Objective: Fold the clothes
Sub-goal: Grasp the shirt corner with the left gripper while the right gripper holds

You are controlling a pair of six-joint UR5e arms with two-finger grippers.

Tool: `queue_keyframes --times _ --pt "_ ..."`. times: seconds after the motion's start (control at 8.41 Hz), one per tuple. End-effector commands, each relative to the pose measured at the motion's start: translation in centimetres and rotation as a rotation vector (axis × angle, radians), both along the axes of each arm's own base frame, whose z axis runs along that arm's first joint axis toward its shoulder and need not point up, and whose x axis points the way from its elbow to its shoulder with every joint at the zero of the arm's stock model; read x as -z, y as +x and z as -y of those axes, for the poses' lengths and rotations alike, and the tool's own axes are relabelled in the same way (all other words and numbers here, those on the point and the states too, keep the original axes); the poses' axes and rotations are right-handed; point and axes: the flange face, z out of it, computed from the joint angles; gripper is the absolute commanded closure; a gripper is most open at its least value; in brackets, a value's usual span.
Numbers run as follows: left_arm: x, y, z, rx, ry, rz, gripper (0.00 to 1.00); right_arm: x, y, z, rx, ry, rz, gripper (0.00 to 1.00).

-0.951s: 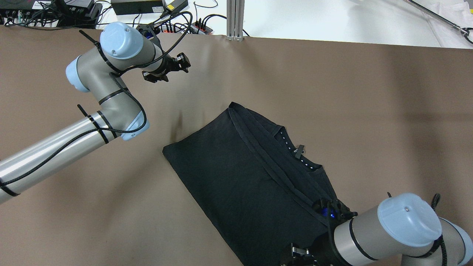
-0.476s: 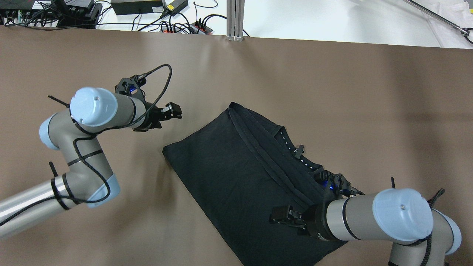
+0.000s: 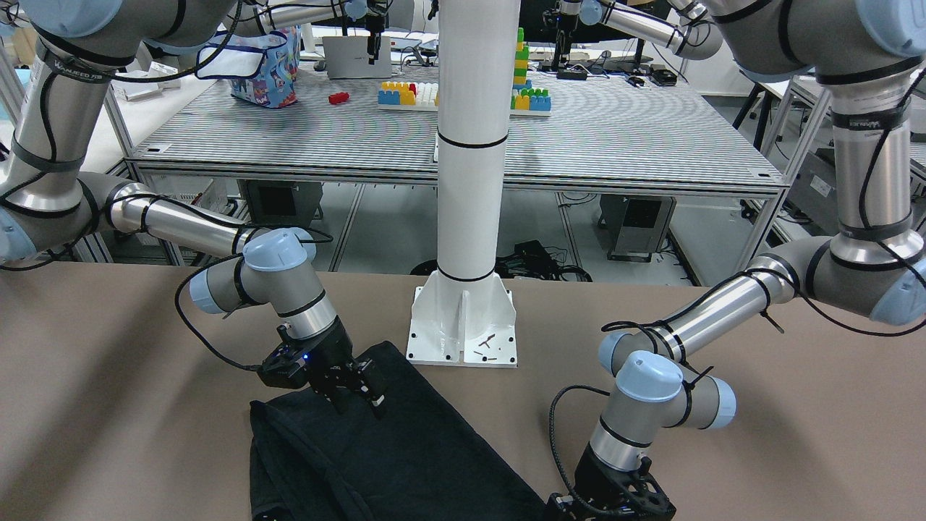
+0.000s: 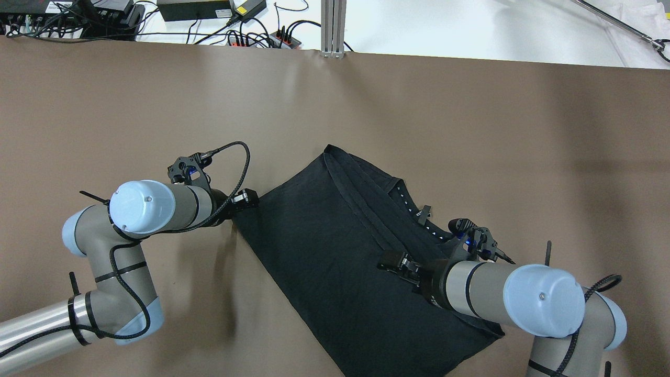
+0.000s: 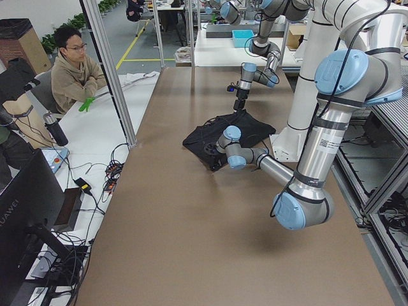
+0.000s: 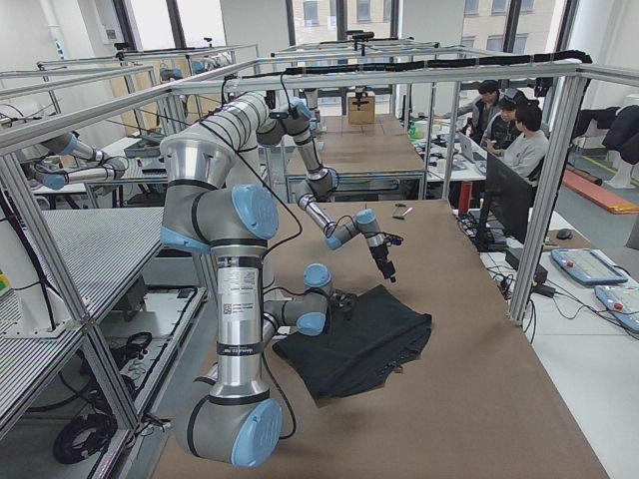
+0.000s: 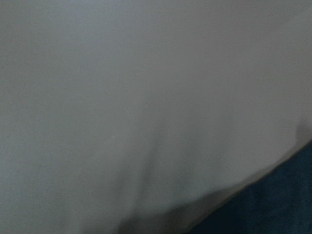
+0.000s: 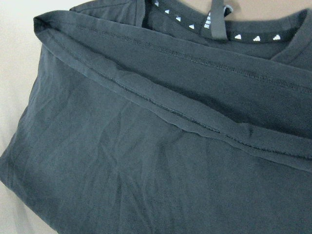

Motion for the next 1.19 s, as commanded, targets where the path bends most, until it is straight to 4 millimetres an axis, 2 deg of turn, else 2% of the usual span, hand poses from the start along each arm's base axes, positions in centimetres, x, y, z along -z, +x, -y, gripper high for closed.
queue_keyframes --times 0.0,0.12,0.24,0.36,0.48,0.59,0.71,0.83,0.95,1.07 --pt "-2.5 0.2 -1.5 -0.008 -0.023 0.026 0.25 0.4 -0.5 1.1 -0.069 0.038 0.023 0.05" --pt "-2.6 1.0 -2.2 -0.021 -0.025 0.027 0.35 -0.3 -0.9 1.4 -0.081 0.050 0.037 0.05" --pt "-1.4 1.2 -2.2 -0.024 -0.015 0.010 0.51 -1.0 -1.4 1.7 -0.082 0.056 0.030 0.05" --pt "-1.3 1.3 -2.3 -0.029 -0.015 0.010 0.92 -0.9 -2.2 2.0 -0.080 0.065 0.027 0.05" --pt "-0.8 1.4 -2.1 -0.031 -0.008 0.005 1.00 -0.7 -2.3 2.0 -0.082 0.067 0.031 0.05" --pt "-0.6 1.0 -1.5 -0.033 -0.001 0.009 1.00 -0.6 -2.3 2.2 -0.098 0.072 0.030 0.05" --pt "-0.6 -1.1 0.4 -0.033 0.006 0.013 1.00 -0.3 -2.3 2.6 -0.137 0.086 0.027 0.05" --pt "-1.0 -5.5 4.1 -0.085 0.026 0.019 1.00 -0.7 -2.8 3.0 -0.160 0.098 0.035 0.05" --pt "-2.3 -8.8 7.4 -0.094 0.039 0.047 1.00 -1.8 -3.5 3.3 -0.165 0.109 0.063 0.05" --pt "-2.0 -8.8 12.1 -0.073 0.056 0.080 1.00 -2.9 -4.4 3.5 -0.164 0.108 0.064 0.05"
